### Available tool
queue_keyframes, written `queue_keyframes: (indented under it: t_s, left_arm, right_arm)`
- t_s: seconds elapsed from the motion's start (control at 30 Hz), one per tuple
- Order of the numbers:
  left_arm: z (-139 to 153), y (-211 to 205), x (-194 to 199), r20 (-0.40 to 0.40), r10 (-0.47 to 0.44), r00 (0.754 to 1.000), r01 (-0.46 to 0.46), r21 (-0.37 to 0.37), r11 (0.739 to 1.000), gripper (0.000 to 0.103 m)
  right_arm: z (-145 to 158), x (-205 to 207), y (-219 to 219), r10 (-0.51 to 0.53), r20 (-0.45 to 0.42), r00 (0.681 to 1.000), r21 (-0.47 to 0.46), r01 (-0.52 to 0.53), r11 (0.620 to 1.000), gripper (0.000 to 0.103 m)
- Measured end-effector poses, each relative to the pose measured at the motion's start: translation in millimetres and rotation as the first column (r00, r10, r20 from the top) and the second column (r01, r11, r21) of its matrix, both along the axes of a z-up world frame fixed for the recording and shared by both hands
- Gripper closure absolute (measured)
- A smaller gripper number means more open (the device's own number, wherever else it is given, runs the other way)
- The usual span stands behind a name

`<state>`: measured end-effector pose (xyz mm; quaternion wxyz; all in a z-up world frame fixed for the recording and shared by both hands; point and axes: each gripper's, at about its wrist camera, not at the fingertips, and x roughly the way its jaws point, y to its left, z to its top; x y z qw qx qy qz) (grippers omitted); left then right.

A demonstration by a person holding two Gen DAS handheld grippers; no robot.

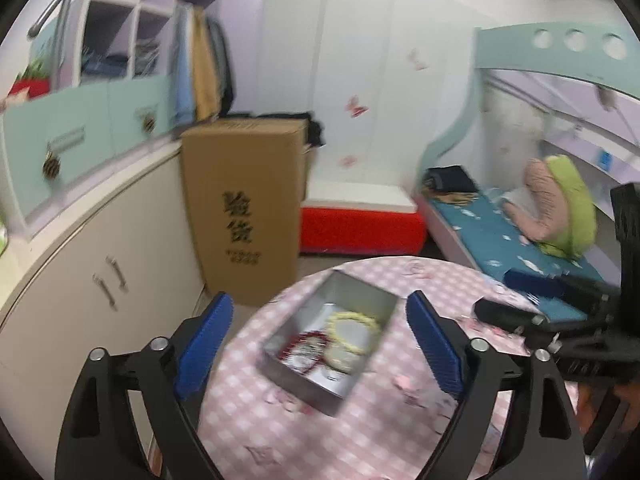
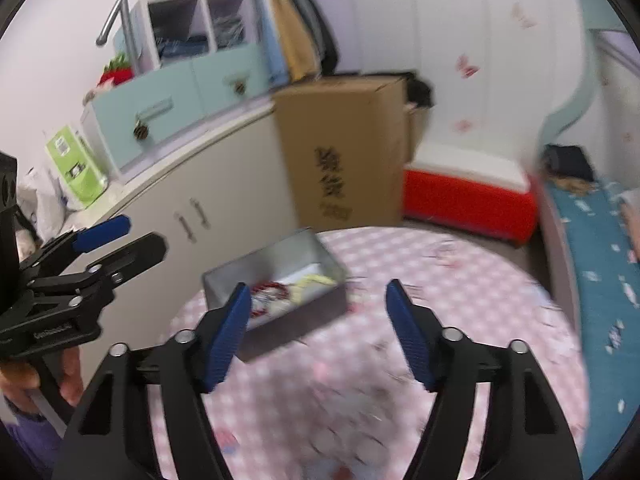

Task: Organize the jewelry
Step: 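Move both grippers back over the table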

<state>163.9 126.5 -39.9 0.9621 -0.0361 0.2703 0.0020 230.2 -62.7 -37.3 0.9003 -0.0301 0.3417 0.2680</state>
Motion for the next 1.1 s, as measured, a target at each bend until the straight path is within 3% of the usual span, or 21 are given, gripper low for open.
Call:
queue_keyframes:
  t_s: [0.17,0.4,0.57,0.83,1.1]
  left_arm:
    - [-19,-43,-29,-0.025,-0.119,0.993,0.119,0.001,0.993,0.013]
    - [-68,-72,-52,-0.126,-0.143,0.982,0.133,-0.083,0.988,0.013]
    - [-100,-88,-61,-0.207,-0.169,0.964,0.145,-0.127,0.981,0.013]
    - [-118,-100,-64,-0.275,-0.185,0.944,0.157,-0.121,0.98,0.013]
    - [-133,-106,-60,-0.33,-0.182,0.926,0.156,-0.105,0.982,0.013]
  right_arm:
    - [-9,-41,-74,-0.1,0.0,0.995,-0.012,0.1,0.995,0.026]
    - [-50,-87,-129,-0.203,-0.04,0.978,-0.027,0.202,0.979,0.026]
    - [-79,-107,-143,-0.261,-0.062,0.963,-0.035,0.259,0.965,0.026]
    - [-128,-122,-150,-0.283,-0.152,0.947,-0.102,0.27,0.957,0.026]
    - [-143,-129,-132,-0.255,-0.118,0.96,-0.184,0.231,0.955,0.027]
